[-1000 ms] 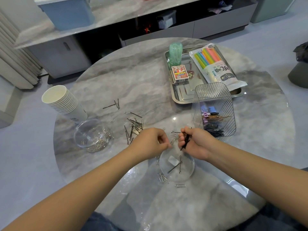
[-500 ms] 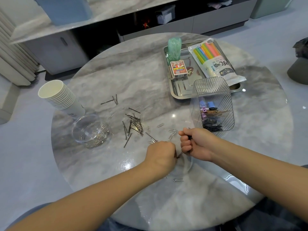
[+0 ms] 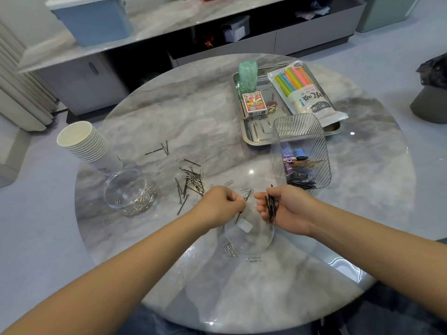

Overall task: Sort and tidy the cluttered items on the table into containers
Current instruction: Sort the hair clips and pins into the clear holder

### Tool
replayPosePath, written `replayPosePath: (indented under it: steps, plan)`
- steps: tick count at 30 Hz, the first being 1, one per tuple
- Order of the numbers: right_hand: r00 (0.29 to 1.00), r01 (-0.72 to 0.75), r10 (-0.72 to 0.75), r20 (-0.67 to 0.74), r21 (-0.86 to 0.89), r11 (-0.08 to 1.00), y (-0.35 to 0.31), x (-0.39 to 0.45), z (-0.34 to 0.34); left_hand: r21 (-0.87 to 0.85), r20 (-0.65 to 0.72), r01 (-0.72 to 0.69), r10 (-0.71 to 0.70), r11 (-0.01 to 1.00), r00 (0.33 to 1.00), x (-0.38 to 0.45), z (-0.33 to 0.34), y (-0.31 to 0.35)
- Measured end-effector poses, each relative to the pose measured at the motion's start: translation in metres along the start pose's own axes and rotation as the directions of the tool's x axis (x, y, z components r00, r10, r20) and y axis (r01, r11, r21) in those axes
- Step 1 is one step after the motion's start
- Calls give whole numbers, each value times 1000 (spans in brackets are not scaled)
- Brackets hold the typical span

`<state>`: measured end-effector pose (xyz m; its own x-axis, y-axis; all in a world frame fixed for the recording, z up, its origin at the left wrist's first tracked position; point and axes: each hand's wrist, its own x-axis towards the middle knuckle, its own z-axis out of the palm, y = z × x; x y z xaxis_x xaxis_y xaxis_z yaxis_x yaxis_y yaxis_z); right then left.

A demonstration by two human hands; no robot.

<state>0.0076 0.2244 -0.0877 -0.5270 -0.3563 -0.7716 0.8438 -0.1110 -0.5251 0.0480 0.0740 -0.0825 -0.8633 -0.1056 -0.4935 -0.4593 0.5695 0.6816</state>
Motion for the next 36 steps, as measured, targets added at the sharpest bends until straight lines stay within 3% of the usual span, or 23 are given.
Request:
replayPosePath:
  steps: [2,5,11,16,21,24,25,26,27,28,29,31,36]
  plan:
    - [998,-16,13,53,46,999,1,0,1,-138,-40,7,-13,990,999,-3,3,3]
    - [988,-49,37,149,79,996,0,1,2,-199,-117,-40,17,979,993,-5,12,8]
    - [978,-88,56,199,157,984,-5,2,-1,-89,-208,-212,190,973,959,-8,10,14]
    - [987,-52,40,156,72,996,-9,-5,1,113,-178,-276,293,954,939,-14,5,13]
    - [980,-75,85,182,-58,995,-24,-15,2,-31,-234,-306,290,952,928,-15,6,17]
    - [987,21,33,156,-334,942,-41,-26,-4,-76,-219,-304,282,950,934,-13,10,15]
    - [990,96,-27,138,-528,844,-47,-28,-7,-84,-210,-293,270,953,940,-11,12,14]
    - [986,164,-115,117,-759,631,-54,-31,-11,-95,-199,-277,254,956,946,-11,13,13]
    - [970,171,-217,105,-934,312,-62,-32,-17,-106,-191,-261,238,959,952,-10,14,12]
    - [944,124,-304,124,-992,-18,-68,-30,-23,-110,-185,-250,227,962,956,-9,14,11]
    - [923,57,-358,142,-969,-239,-73,-27,-28,-109,-182,-240,218,965,959,-9,13,10]
    - [919,-35,-372,131,-912,-409,-74,-22,-35,-116,-177,-226,204,967,963,-8,13,8]
    - [907,-31,-369,201,-843,-537,-69,-14,-39,-146,-177,-208,182,967,967,-4,13,7]
